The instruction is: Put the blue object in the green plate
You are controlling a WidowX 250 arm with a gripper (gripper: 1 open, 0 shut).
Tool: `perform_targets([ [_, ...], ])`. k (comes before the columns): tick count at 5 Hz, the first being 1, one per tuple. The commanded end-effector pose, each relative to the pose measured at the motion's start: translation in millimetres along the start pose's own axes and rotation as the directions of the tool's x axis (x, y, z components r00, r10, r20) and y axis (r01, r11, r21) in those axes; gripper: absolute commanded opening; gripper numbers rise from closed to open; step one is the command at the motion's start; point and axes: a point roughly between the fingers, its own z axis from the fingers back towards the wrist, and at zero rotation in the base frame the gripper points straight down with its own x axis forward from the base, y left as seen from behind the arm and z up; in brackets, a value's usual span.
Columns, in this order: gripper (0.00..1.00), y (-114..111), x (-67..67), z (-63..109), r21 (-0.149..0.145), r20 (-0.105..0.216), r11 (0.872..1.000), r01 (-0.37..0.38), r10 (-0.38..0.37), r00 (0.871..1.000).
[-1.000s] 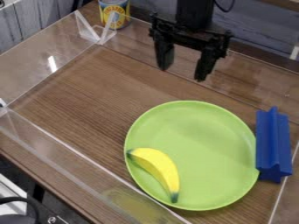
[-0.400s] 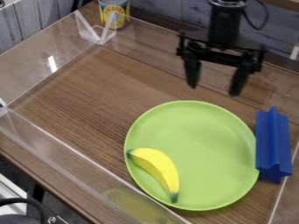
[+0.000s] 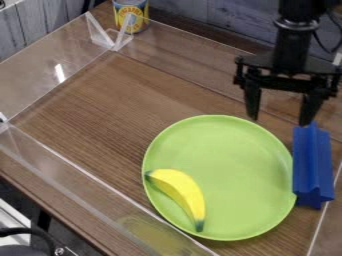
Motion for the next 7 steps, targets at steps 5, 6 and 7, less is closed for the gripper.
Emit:
perform_targets([
  [5,1.0,-43,13.8,-24.2,-0.094,0.087,0.995,-0.013,0.021,0.996],
  [6,1.0,-47,15.2,-30.5,-0.101,0.094,0.995,-0.018,0.027,0.995],
  [7,1.0,-52,15.5,-30.8,-0.106,0.097,0.994,-0.015,0.025,0.995],
])
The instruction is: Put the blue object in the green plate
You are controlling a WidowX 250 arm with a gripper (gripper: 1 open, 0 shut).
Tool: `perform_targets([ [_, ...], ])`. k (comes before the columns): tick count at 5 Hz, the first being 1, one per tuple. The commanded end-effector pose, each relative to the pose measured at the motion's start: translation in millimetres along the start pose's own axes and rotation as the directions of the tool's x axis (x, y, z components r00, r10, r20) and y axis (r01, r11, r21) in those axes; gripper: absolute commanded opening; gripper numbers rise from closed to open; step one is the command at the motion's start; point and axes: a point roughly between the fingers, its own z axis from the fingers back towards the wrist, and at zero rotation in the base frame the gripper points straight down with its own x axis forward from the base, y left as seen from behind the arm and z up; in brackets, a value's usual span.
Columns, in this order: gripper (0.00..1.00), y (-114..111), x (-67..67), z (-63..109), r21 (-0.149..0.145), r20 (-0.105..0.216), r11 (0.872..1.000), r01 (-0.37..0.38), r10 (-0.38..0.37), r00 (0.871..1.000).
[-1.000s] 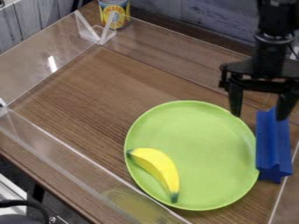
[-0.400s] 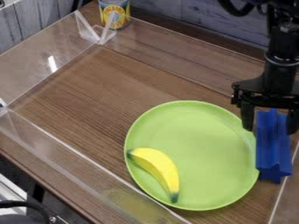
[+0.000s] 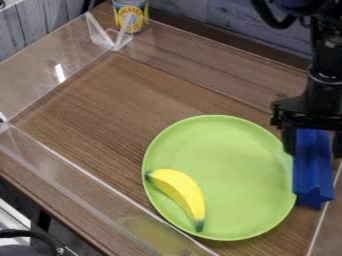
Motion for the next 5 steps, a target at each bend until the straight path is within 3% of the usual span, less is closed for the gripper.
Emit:
perform_targets([
  [1,1.0,-11.5,5.9,18.4,-0.036,0.043,0.999,0.021,-0.019,0.999],
  [5,1.0,-14.5,6.2,23.5,-0.026,0.053,0.999,0.042,-0.041,0.998],
])
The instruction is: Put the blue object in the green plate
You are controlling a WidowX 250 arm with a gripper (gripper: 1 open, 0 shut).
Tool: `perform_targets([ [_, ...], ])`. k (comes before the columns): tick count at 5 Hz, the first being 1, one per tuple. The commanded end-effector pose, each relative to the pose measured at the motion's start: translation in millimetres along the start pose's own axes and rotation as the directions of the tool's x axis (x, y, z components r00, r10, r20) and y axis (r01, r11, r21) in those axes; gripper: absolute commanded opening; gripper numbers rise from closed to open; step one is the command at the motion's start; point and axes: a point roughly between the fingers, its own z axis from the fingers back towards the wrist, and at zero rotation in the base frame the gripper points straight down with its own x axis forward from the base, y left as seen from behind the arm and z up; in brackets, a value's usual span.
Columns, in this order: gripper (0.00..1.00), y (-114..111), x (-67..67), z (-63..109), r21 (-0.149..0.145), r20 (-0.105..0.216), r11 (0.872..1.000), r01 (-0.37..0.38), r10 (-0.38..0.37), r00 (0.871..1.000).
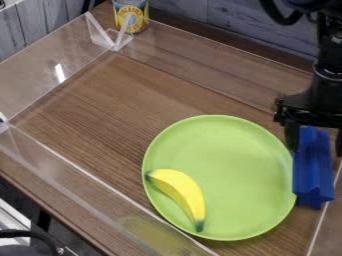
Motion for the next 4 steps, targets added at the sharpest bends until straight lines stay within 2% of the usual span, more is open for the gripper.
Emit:
perform_targets([
  [1,1.0,-12,5.5,19.0,-0.037,0.051,0.999,0.023,-0.021,0.999],
  [4,1.0,-8,2.3,6.2,-0.037,0.059,0.999,0.015,-0.013,0.998],
])
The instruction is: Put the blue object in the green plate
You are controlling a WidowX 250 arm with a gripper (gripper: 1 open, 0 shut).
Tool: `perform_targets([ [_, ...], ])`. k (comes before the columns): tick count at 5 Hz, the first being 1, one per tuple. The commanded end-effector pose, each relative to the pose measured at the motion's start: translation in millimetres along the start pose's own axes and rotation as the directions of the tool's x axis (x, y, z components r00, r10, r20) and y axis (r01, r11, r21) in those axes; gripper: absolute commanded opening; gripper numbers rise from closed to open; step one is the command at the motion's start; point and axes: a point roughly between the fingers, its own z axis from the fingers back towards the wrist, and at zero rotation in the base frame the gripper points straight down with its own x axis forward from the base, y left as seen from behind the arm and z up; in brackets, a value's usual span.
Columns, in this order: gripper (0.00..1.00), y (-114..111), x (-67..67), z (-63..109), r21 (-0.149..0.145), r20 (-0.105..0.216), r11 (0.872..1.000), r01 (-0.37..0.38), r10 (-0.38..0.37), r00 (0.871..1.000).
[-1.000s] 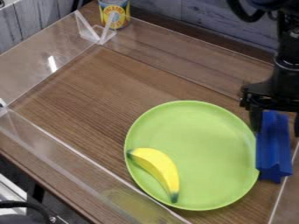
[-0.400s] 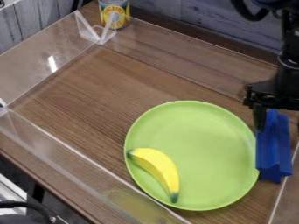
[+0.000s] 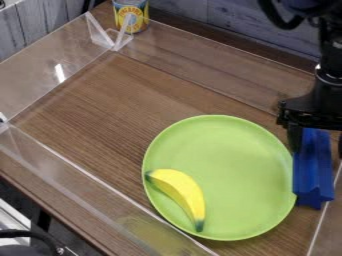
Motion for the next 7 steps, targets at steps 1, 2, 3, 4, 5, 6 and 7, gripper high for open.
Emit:
perform_targets([
  [1,1.0,-5,3.2,8.2,-0.026,0.039,1.0,0.014,-0.013,0.999],
  [2,1.0,-4,4.3,5.4,-0.029,0.045,0.999,0.015,-0.014,0.999],
  [3,1.0,-2,5.5,3.5,-0.032,0.052,0.999,0.017,-0.015,0.999],
  [4,1.0,-1,6.7,1.7,-0.034,0.058,0.999,0.019,-0.017,0.998],
  [5,0.0,0,8.4,1.5,-0.035,0.064,0.999,0.023,-0.021,0.998],
  [6,0.0,3,13.9,13.6,-0.037,0.074,0.999,0.038,-0.035,0.997],
  [7,0.0,7,19.7,28.0,-0.045,0.089,0.998,0.048,-0.044,0.995],
])
